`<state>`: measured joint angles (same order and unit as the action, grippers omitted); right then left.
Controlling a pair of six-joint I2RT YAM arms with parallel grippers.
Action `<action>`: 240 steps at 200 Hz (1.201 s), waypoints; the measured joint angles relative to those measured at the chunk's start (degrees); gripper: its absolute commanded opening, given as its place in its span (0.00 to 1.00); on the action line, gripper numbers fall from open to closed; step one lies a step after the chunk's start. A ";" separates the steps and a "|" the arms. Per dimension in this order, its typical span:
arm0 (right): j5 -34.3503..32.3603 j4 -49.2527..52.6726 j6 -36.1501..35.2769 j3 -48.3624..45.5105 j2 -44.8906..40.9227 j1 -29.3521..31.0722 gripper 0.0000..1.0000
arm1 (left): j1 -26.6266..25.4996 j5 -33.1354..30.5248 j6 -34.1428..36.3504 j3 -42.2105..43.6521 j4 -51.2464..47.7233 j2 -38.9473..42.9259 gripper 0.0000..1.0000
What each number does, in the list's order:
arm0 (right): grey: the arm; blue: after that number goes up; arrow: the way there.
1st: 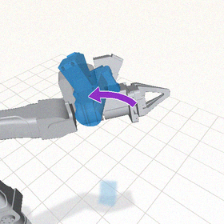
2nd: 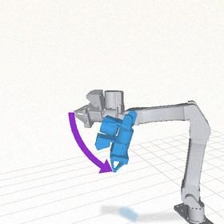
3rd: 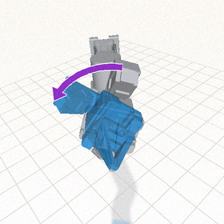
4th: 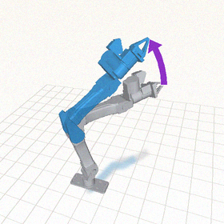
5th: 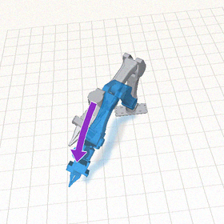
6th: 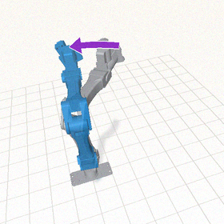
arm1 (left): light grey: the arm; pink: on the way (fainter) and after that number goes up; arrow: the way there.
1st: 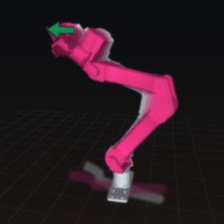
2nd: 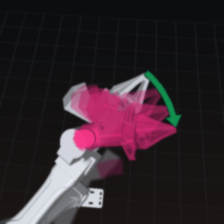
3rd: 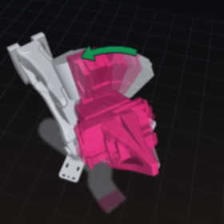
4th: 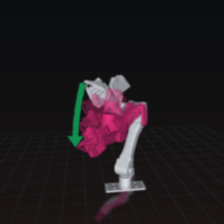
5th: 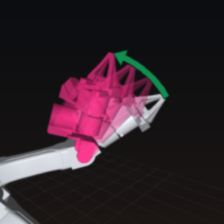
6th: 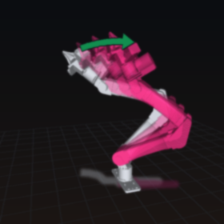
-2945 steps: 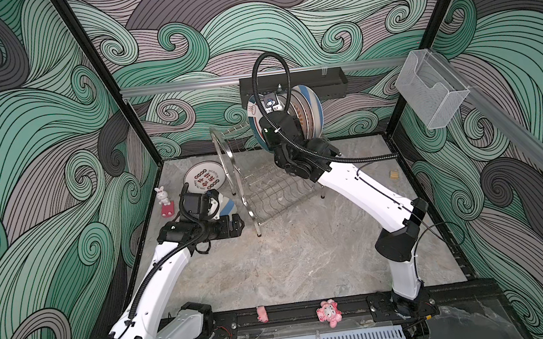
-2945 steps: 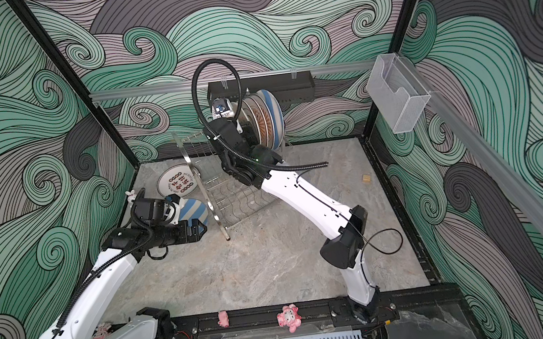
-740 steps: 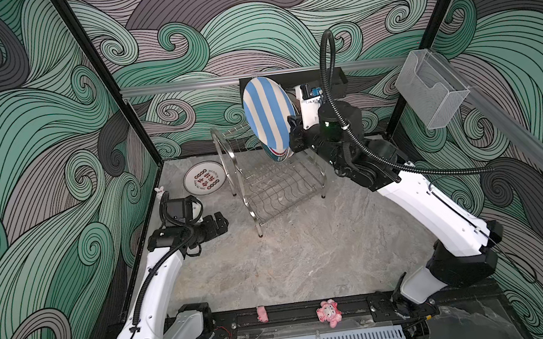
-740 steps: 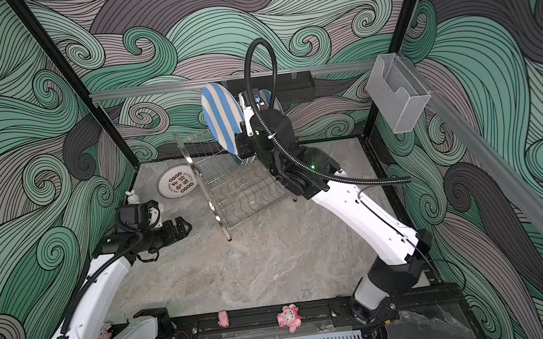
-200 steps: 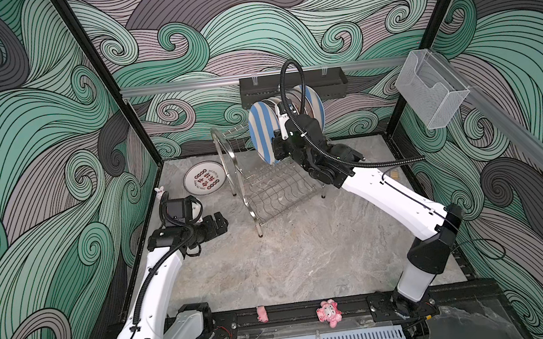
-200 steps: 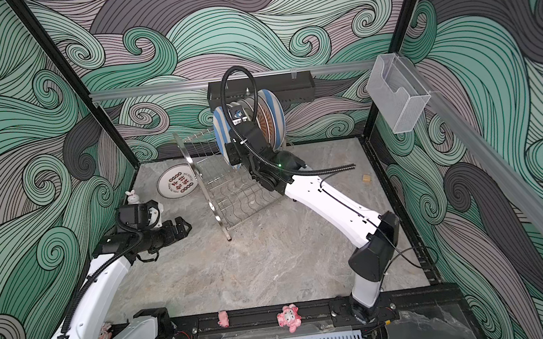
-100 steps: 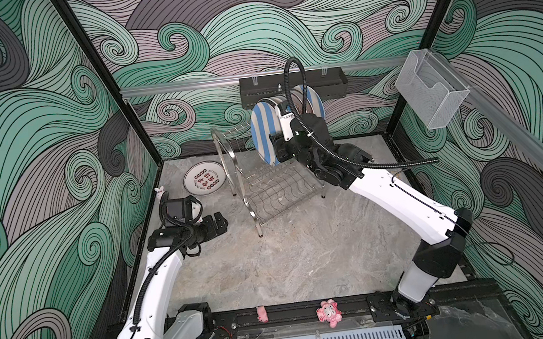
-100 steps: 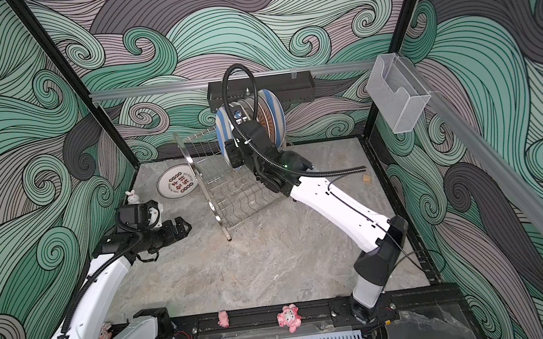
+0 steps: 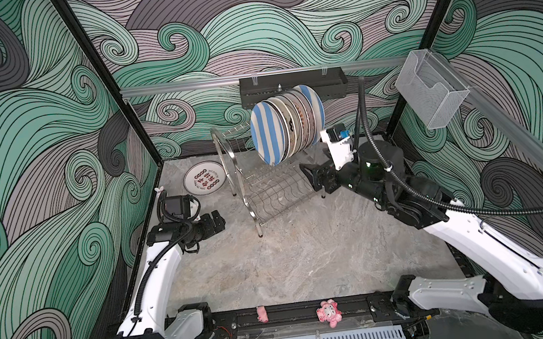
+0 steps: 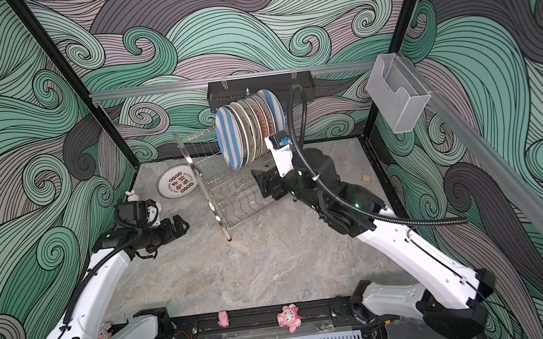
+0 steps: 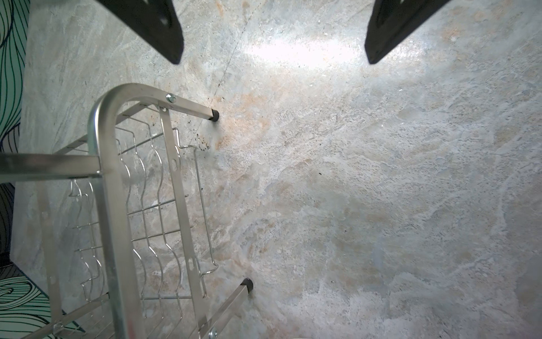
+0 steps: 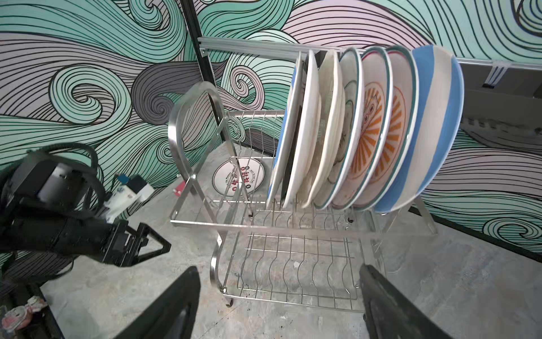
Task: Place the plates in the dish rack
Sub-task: 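Open and withdraw the right gripper while the left gripper moves to the text plate, then push the white red-text plate with the left gripper toward the robot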
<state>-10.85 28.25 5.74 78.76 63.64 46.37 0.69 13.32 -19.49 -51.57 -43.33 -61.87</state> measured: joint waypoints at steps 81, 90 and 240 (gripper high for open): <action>4.81 -4.48 9.84 -40.79 -30.29 -0.11 0.91 | 0.04 -2.93 -4.11 -10.99 7.17 -12.52 0.99; 5.29 -5.20 11.47 -43.98 -33.66 -0.11 0.91 | 0.04 -3.30 -4.70 -11.61 8.22 -14.27 0.98; 8.74 -3.63 24.81 -60.26 -48.87 -0.11 0.93 | 0.61 -12.46 -2.38 -41.31 10.27 -52.87 0.99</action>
<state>-2.11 24.62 30.55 18.50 14.76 46.26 1.30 0.86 -21.87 -92.88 -33.06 -114.74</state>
